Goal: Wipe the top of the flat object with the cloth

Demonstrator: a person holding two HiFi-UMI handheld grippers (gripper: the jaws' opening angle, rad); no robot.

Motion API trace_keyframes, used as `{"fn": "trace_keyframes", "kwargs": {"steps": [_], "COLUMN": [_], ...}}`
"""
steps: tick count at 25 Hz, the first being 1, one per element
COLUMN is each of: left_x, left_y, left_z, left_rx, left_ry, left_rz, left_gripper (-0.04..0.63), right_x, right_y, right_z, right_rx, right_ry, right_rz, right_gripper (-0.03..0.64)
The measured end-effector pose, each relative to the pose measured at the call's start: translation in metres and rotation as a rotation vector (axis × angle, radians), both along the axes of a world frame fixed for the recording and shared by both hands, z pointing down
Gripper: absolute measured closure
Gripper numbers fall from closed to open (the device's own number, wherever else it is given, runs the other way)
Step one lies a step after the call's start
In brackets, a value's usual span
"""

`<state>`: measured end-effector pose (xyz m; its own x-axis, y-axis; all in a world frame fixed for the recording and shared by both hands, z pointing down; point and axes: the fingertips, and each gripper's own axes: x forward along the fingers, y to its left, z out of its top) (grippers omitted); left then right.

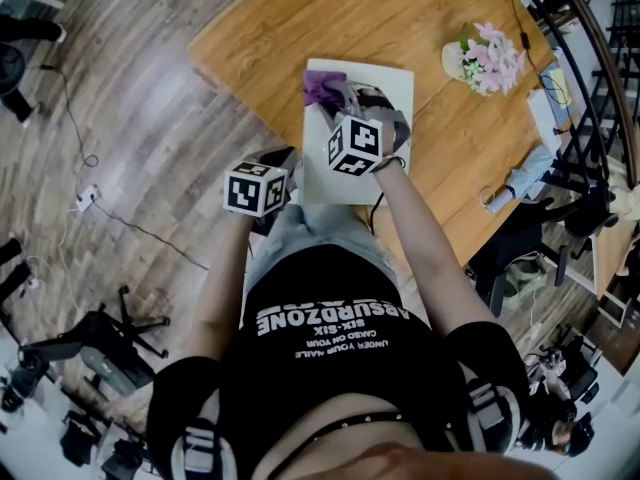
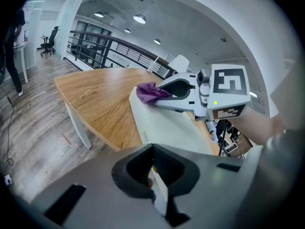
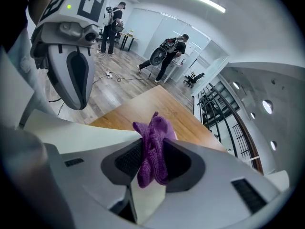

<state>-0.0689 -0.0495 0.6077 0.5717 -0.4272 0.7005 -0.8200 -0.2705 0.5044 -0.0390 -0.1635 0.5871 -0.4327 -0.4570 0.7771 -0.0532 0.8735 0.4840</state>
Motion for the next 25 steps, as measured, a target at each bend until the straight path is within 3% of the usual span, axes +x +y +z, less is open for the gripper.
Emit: {"fn": "trace_keyframes", "kwargs": {"steps": [25], "left_x": [0.004], "left_y": [0.060], "left_z": [-0.011], "left_rx": [0.043], "left_ry": [-0.015], "left_rz": [-0.036], "left_gripper": [0.580], "right_x": [0.014], "right_y": [0.137], "right_z": [0.000], "right_rx": [-0.018], "right_ry": [-0.038], "right_rz": [-0.050], "right_gripper": [0.483]}}
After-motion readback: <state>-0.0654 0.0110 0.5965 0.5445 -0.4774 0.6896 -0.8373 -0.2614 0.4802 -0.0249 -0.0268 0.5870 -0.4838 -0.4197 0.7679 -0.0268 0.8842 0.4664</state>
